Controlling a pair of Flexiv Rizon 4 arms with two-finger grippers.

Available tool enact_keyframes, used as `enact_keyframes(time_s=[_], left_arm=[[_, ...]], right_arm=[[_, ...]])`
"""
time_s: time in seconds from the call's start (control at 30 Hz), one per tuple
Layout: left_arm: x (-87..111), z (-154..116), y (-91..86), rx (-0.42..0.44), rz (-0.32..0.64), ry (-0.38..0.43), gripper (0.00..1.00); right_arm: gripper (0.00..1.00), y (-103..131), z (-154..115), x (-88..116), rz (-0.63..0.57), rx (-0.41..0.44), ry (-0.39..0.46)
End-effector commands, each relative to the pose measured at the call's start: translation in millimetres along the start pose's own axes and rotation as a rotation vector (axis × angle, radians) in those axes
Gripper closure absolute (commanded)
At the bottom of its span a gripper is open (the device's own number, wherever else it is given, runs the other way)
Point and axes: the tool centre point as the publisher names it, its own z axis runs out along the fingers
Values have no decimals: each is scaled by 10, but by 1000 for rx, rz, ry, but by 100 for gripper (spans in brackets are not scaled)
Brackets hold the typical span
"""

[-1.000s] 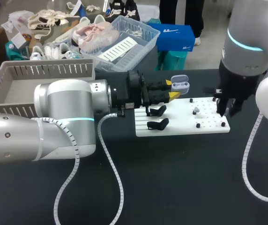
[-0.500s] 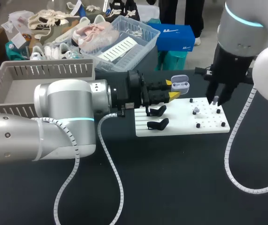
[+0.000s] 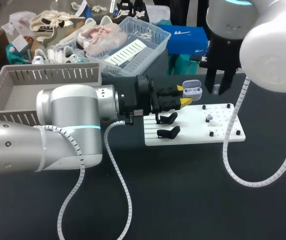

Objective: Pick up each earbud case from the left stands, insert the matching earbuds, close the lid, and place the case in the box.

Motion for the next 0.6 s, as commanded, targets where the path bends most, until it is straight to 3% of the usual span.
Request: enact_keyframes(time_s=[0.03,0.6], left_arm=[[5,7,-1,-4,2,-2,100],[5,7,-1,-4,2,-2,100]], right_arm=[[100,179,16,-77,19,91,13],[100,440,138,-260,29,150,-25]])
